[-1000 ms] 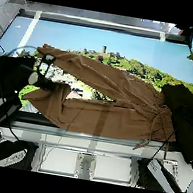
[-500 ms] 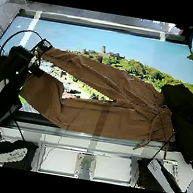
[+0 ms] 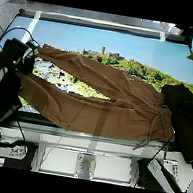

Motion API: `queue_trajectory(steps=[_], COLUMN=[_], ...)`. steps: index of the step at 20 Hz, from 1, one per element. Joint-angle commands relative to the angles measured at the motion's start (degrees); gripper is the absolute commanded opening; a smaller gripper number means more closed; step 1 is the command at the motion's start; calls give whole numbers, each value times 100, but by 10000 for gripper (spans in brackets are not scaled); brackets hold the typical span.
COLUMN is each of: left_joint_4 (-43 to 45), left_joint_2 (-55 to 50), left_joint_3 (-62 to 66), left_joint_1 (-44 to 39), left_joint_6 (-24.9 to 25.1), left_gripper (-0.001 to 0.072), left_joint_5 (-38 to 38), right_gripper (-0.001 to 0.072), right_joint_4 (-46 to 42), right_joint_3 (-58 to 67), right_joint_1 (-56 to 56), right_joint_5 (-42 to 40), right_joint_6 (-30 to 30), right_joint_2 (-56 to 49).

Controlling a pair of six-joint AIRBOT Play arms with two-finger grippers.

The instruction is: Fold the clothes and pants, and hang the long-sleeved shirts on hangers.

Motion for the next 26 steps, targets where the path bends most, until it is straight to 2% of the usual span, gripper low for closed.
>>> queue_trajectory(steps=[1,3,7,13,17,23,24,26], left_joint_4=[48,44,-48,-44,-59,-31,-15,26], left_joint_2=[81,210,719,1298,551,-1156,-1342,-1622], left_joint_3=[841,1211,1311,1309,1309,1309,1309,1309], left_joint_1=[-20,-85,-254,-457,234,1156,1207,1213], left_joint_6=[162,422,437,122,144,133,48,-509], left_gripper=[8,8,8,8,8,10,10,10], left_joint_5=[-1233,-1950,-2924,-2975,-2640,-1340,-1010,-210], right_gripper=[550,551,551,551,551,551,551,552], right_joint_4=[44,42,44,44,44,59,59,87], right_joint_3=[4,4,4,4,4,4,4,4], right_joint_1=[0,0,0,0,0,0,0,0], right_joint_5=[-76,-81,-175,-330,-317,-212,-216,-238], right_joint_6=[17,13,11,11,13,22,70,129], right_joint_2=[0,0,-2,-2,-2,0,-2,-2])
